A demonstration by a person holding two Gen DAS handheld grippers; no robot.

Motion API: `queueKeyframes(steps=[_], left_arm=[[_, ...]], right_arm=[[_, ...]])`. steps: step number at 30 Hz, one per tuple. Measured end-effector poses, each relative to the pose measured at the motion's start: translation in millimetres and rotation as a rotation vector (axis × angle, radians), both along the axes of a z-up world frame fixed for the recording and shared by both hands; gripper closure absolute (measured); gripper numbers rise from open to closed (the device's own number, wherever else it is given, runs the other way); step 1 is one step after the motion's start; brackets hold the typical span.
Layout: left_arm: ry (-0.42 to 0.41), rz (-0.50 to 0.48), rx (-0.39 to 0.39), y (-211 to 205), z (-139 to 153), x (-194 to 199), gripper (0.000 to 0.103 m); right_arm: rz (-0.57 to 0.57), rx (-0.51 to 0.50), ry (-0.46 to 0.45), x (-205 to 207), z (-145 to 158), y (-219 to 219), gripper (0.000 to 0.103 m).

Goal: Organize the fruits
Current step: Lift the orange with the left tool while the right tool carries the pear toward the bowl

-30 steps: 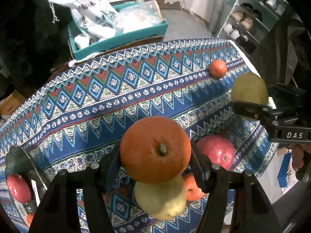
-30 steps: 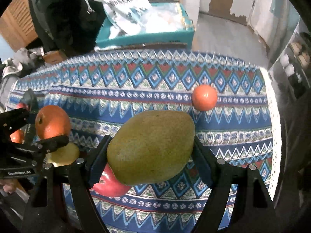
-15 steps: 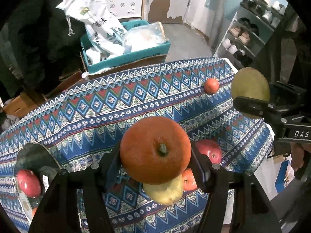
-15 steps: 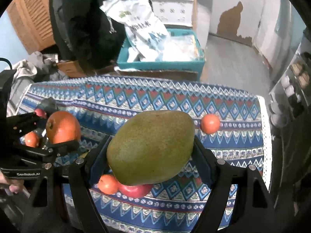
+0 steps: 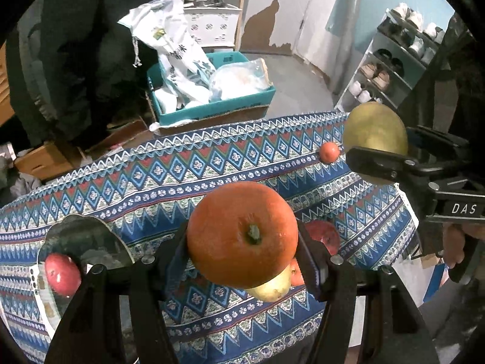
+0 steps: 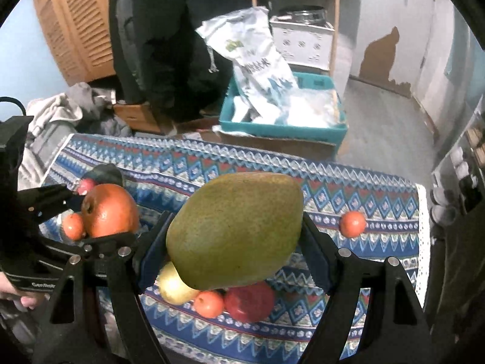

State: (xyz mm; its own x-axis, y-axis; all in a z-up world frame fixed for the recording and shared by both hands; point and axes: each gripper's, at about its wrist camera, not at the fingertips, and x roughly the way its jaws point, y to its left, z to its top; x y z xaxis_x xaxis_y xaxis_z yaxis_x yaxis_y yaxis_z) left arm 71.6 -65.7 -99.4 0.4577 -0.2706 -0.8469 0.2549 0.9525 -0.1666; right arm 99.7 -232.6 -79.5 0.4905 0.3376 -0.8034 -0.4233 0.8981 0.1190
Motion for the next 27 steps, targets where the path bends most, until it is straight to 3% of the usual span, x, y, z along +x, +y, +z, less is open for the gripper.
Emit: queueKeyframes(steps=[12, 27], left_arm=[[-0.02, 0.078, -0.023, 44.8, 14.9, -13.2, 0.037], [0.001, 0.206, -0.041, 116.7, 6.5, -29.5, 0.037]], right_arm=[[0.08, 0.022, -0.008, -1.0, 12.8, 50.0, 0.024], [0.203, 0.029, 0.021, 4.5, 5.6, 134.9, 0.024]])
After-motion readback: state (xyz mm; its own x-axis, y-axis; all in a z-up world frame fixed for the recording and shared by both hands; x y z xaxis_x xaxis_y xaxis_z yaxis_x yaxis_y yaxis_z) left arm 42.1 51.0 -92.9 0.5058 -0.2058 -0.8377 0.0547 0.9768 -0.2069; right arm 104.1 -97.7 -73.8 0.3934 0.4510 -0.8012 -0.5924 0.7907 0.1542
